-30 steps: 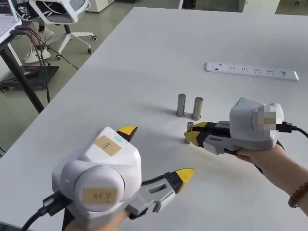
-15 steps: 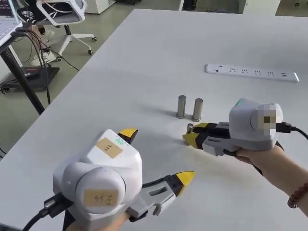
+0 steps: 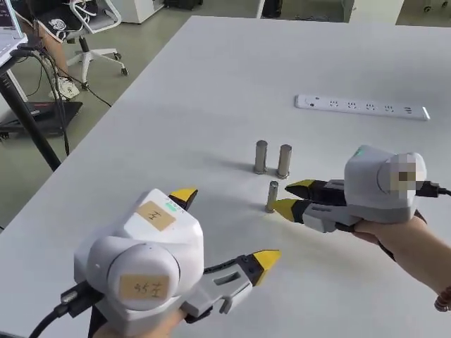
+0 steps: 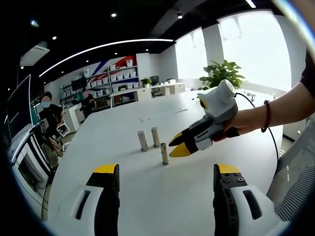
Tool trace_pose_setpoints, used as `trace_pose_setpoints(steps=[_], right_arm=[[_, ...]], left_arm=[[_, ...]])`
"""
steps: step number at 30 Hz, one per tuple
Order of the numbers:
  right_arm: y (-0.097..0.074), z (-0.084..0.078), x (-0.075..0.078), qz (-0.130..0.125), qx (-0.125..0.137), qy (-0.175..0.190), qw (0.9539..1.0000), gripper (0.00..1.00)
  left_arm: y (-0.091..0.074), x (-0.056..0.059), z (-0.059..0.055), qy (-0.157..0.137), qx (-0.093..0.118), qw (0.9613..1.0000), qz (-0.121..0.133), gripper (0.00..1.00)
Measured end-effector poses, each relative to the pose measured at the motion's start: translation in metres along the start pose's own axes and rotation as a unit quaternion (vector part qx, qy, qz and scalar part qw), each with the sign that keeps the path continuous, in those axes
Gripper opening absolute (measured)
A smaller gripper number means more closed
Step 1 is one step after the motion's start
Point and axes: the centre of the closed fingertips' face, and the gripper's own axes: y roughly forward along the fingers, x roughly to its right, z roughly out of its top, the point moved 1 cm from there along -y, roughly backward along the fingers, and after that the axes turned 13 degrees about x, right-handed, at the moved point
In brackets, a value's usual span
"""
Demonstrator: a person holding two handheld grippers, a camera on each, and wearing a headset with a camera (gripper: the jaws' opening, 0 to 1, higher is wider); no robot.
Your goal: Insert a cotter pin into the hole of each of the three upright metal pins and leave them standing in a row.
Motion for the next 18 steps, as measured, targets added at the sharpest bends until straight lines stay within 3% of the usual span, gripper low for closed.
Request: trace_pose_setpoints(steps=[8,13,18], right_arm=[[-0.032,0.002,0.025,-0.035,-0.011,-0.004,0.9993,0.19],[-0.059,-0.003,0.054,-0.084,-0.033,-0.004,0.9959,0.12],[-0.075,-0.012,0.069,-0.103,-0.057,-0.006,0.993,0.11]], left_arm=[[0.0,-0.001,0.002,0.001,0.005,1.0,0.002,0.77],[0.0,-0.002,0.002,0.003,0.006,1.0,0.003,0.77],[0.0,-0.002,0.003,0.004,0.007,1.0,0.003,0.77]])
